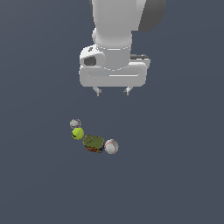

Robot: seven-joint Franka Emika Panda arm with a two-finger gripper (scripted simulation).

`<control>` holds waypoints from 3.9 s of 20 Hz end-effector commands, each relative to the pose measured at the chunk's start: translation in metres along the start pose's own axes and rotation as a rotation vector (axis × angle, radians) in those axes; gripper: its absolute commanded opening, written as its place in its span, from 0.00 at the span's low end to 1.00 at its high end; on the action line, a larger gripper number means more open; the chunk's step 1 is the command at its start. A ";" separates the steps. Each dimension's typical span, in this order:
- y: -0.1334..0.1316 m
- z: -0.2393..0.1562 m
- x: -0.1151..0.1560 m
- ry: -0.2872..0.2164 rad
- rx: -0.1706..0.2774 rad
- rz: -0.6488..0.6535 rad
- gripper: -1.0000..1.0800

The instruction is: Pick up a designated object from a clutter of objects.

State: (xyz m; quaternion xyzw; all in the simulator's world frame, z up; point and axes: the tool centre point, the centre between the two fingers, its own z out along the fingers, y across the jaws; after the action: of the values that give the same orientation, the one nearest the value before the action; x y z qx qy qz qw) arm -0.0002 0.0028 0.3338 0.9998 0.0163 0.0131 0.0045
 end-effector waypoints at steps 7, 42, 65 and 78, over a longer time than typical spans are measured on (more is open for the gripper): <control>0.011 -0.008 0.002 0.001 -0.008 0.004 0.96; 0.041 0.062 0.035 -0.011 -0.008 -0.435 0.96; 0.074 0.160 0.057 -0.019 0.009 -0.972 0.96; 0.089 0.211 0.060 -0.017 0.021 -1.239 0.96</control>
State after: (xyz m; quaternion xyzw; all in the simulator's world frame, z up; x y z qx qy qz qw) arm 0.0680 -0.0849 0.1298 0.8122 0.5834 -0.0005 0.0018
